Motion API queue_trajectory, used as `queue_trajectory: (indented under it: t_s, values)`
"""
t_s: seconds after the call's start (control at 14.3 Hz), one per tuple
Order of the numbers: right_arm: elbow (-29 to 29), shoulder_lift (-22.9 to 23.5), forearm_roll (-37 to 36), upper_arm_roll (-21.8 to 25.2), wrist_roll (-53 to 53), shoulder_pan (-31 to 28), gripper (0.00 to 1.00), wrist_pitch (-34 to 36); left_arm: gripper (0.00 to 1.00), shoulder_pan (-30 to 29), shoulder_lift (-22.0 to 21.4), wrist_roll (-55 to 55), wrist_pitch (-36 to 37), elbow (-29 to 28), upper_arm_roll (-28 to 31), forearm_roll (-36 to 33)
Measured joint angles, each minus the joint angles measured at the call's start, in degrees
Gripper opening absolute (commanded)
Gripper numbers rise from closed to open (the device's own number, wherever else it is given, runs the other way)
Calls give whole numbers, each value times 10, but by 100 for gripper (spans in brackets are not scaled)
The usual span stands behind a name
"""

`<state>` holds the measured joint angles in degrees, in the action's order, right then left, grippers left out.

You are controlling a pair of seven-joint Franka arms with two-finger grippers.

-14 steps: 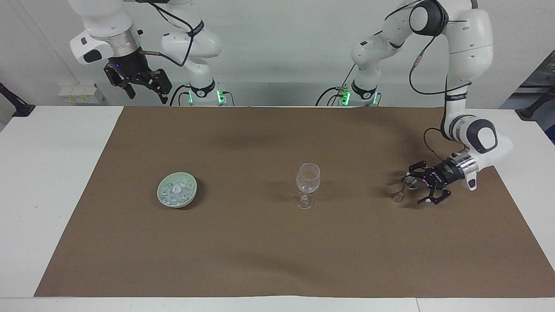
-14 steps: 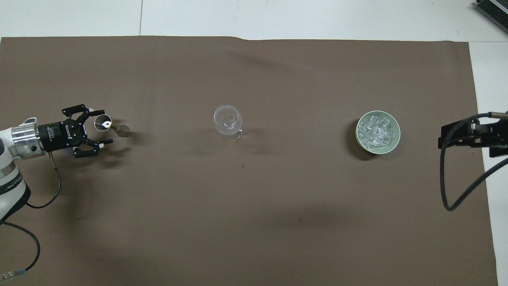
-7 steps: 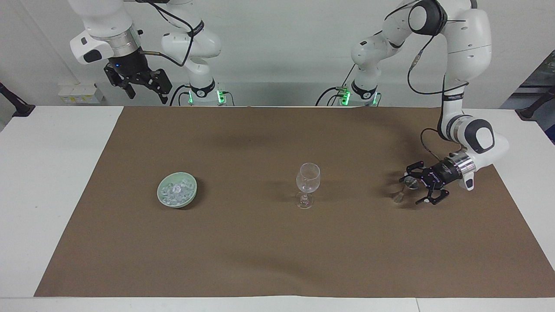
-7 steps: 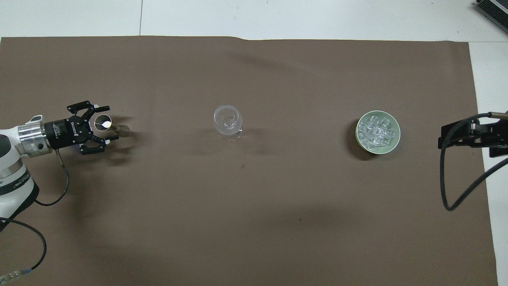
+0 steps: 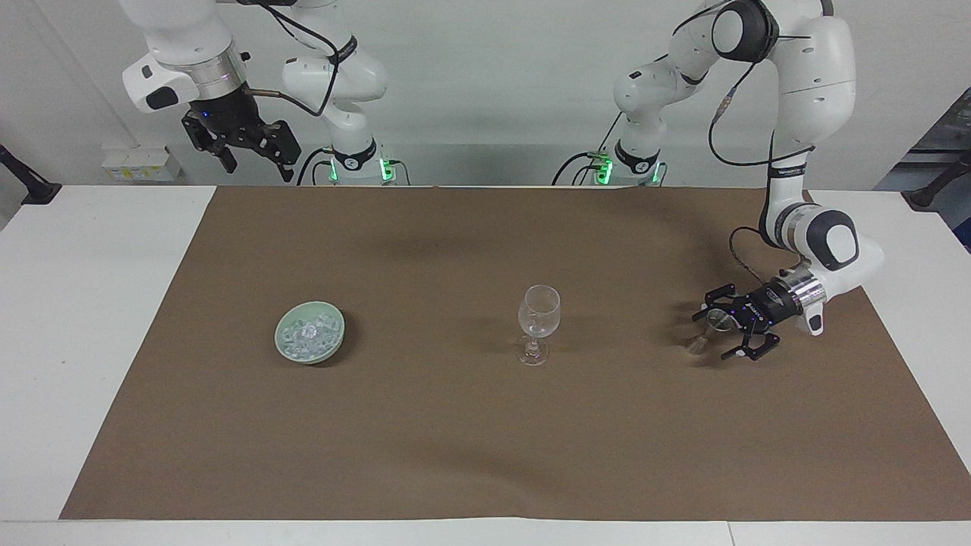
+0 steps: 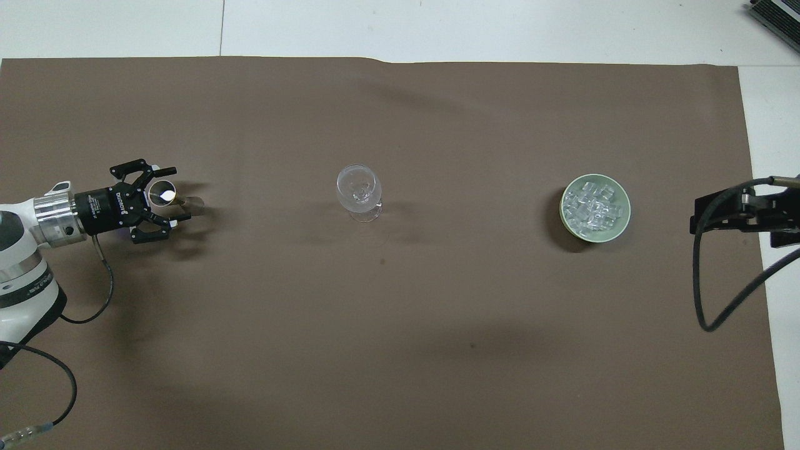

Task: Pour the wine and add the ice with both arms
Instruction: 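Move the left gripper onto the silver cup and close it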

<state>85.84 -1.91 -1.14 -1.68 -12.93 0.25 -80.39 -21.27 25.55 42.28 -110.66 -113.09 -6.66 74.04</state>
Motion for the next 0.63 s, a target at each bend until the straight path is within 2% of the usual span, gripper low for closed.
queue_trajectory:
  t_s: [0.49, 0.63]
  values:
    - [0, 0, 0, 0, 0, 0, 100, 0, 100, 0, -4, 0, 0, -4, 2, 0]
    - [0, 0, 0, 0, 0, 0, 100, 0, 92, 0, -6, 0, -1, -6, 3, 0]
